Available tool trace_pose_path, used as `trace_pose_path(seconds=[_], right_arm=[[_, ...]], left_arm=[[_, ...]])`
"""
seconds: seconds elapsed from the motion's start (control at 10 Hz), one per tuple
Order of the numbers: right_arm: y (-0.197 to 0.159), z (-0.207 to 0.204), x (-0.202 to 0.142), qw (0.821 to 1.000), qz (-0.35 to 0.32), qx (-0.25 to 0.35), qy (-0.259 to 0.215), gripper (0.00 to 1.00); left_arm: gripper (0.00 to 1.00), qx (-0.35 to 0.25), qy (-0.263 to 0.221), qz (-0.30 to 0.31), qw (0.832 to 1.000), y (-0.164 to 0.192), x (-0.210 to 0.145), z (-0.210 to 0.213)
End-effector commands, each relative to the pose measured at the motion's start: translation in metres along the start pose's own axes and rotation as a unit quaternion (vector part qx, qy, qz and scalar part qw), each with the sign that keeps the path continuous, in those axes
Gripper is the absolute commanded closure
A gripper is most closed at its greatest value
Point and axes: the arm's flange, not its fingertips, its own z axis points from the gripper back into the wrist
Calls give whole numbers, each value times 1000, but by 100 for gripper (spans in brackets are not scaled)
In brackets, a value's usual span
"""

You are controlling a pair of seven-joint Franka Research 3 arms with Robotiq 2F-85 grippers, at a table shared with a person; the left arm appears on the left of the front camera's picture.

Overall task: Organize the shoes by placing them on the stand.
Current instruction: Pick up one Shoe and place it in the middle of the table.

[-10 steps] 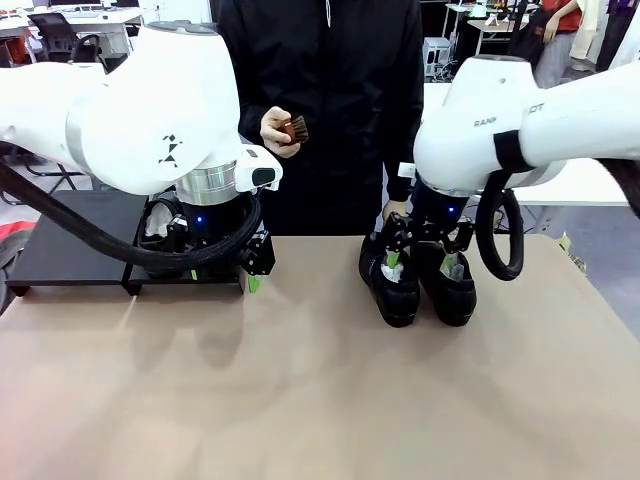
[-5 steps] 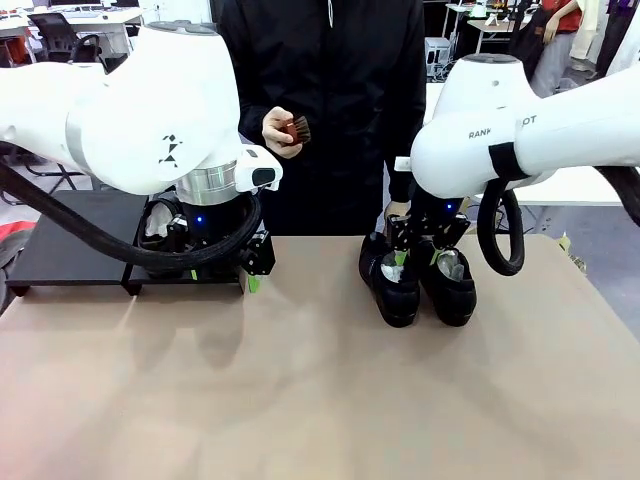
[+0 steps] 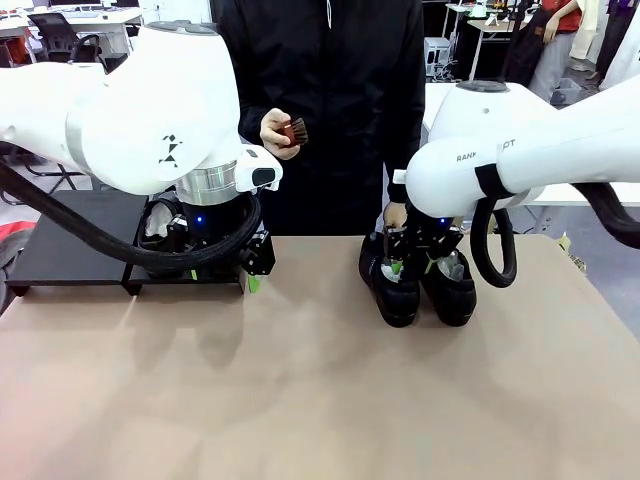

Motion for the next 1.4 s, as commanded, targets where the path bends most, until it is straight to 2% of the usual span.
trace_pose_path(seconds=[0.0,0.3,0.4,0.5,0.7,0.8,1.3], right_arm=[[6,-11,3,1000,-9,-22,-7,39],[5,-30,1,999,-9,-39,-23,39],[6,-32,1,999,-6,-44,-31,42],[5,-36,2,999,-12,-32,-32,55],[6,-41,2,999,-11,-39,-24,93],[7,-42,3,999,-11,-41,-21,100],[6,-43,2,998,-15,-52,-19,100]], left_arm=[[0,-7,1,-4,1000,3,-3,0],[0,-7,1,-4,1000,3,-3,0],[0,-7,1,-4,1000,3,-3,0],[0,-7,1,-4,1000,3,-3,0],[0,-7,1,-4,1000,3,-3,0],[0,-7,1,-4,1000,3,-3,0],[0,-7,1,-4,1000,3,-3,0]])
